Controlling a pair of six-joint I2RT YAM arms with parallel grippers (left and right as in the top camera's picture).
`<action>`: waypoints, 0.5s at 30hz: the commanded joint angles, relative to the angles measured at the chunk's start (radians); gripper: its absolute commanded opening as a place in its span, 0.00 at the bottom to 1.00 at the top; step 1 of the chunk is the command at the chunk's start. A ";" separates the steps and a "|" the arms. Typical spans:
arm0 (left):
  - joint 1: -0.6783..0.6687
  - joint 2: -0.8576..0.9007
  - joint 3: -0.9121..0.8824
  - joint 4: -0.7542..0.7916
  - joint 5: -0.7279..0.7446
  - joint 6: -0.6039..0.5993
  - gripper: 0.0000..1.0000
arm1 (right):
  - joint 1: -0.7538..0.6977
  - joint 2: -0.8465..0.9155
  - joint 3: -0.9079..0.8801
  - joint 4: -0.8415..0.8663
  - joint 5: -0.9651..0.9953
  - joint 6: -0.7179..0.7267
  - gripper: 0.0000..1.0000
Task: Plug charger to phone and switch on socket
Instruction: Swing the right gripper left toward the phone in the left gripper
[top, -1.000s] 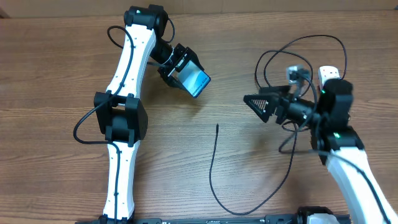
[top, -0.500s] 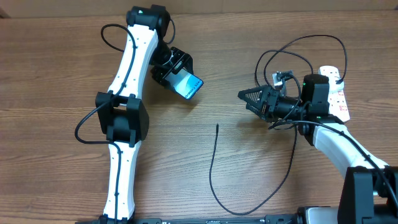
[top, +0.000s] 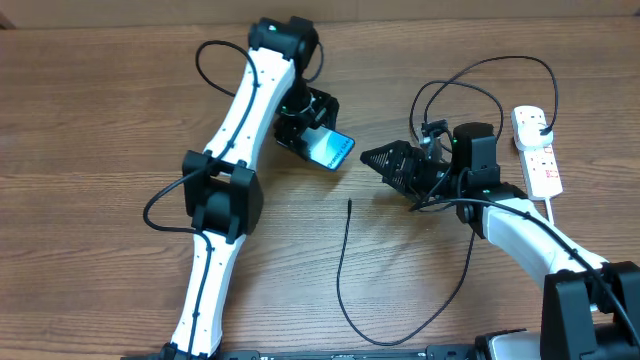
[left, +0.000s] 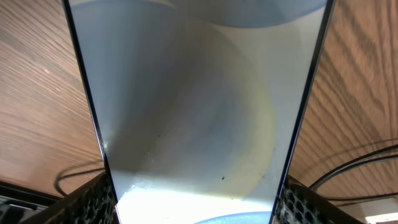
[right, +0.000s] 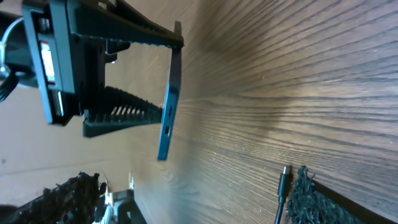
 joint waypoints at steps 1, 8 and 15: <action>-0.027 -0.006 0.032 0.002 0.010 -0.070 0.04 | 0.003 0.005 0.019 0.006 0.045 0.026 1.00; -0.068 -0.006 0.032 0.005 0.010 -0.122 0.04 | 0.003 0.005 0.018 -0.014 0.107 0.167 1.00; -0.086 -0.006 0.032 0.014 0.116 -0.132 0.04 | 0.003 0.005 0.018 -0.002 0.078 0.209 1.00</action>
